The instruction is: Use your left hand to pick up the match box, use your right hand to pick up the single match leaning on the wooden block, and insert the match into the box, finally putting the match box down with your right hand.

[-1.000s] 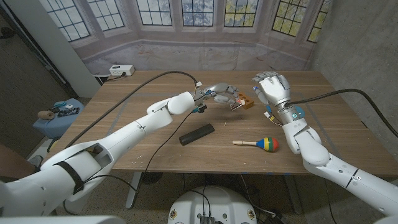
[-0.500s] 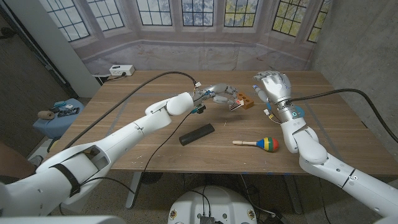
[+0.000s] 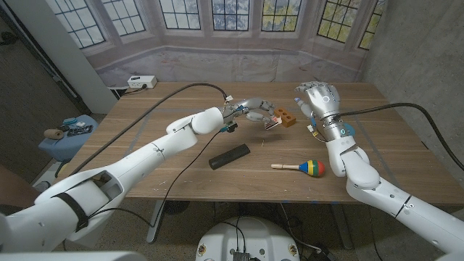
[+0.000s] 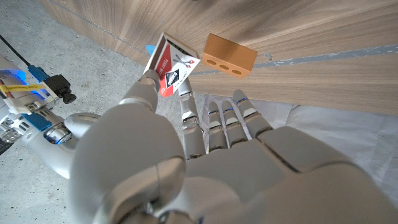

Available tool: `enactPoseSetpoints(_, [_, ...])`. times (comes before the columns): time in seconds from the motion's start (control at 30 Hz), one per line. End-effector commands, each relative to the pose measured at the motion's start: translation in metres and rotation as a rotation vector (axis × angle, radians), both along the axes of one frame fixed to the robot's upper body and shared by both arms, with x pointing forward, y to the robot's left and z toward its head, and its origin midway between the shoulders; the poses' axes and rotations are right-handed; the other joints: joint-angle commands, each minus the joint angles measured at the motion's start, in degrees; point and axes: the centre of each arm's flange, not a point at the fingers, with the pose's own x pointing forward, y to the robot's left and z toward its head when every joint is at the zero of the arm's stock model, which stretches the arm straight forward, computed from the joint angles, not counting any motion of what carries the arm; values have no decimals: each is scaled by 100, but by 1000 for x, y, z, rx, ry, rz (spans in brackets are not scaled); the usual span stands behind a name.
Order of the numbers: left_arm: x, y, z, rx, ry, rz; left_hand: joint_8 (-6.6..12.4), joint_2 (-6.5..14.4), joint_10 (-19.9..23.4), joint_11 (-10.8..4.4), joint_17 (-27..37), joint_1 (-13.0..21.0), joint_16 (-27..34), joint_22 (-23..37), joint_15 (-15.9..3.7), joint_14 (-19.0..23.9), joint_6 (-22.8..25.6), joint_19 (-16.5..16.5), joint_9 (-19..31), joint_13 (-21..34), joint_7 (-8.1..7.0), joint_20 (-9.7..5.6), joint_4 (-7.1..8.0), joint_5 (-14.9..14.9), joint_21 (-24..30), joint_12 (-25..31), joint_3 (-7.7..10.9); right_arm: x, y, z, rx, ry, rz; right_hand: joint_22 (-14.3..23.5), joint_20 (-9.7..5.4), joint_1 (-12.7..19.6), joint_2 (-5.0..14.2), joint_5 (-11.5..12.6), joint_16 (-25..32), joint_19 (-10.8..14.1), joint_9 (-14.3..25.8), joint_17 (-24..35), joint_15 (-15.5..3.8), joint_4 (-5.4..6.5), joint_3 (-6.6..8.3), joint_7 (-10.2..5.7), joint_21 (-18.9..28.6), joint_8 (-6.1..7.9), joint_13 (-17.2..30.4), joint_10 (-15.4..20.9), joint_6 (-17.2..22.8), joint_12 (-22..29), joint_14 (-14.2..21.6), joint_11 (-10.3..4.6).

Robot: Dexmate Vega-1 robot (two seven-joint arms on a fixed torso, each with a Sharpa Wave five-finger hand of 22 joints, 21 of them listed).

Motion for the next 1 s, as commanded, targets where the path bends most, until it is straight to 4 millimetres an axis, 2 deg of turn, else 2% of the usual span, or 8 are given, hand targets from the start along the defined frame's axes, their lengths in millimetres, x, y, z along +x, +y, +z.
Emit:
enactPoseSetpoints(0.03, [-2, 9, 3, 17, -1, 24, 25, 11, -10, 14, 11, 0, 15, 11, -15, -24, 2, -20, 20, 22, -22, -6, 13, 12, 0, -5, 13, 4, 1, 1, 23, 2, 18, 7, -231, -16, 4, 2, 36, -25, 0, 28, -825, 3, -23, -12, -10, -9, 20, -35, -5, 21, -16, -6])
enactPoseSetpoints(1.0, [-1, 34, 5, 80, 8, 72, 4, 18, -79, 9, 14, -35, 2, 12, -2, -99, -57, -87, 20, 22, 1, -21, 27, 9, -21, -20, 11, 13, 6, 15, 87, 38, 83, 7, -226, -78, 49, -5, 31, -34, 0, 24, -803, 19, -29, -1, -8, -10, 21, -58, -14, 24, -46, 10])
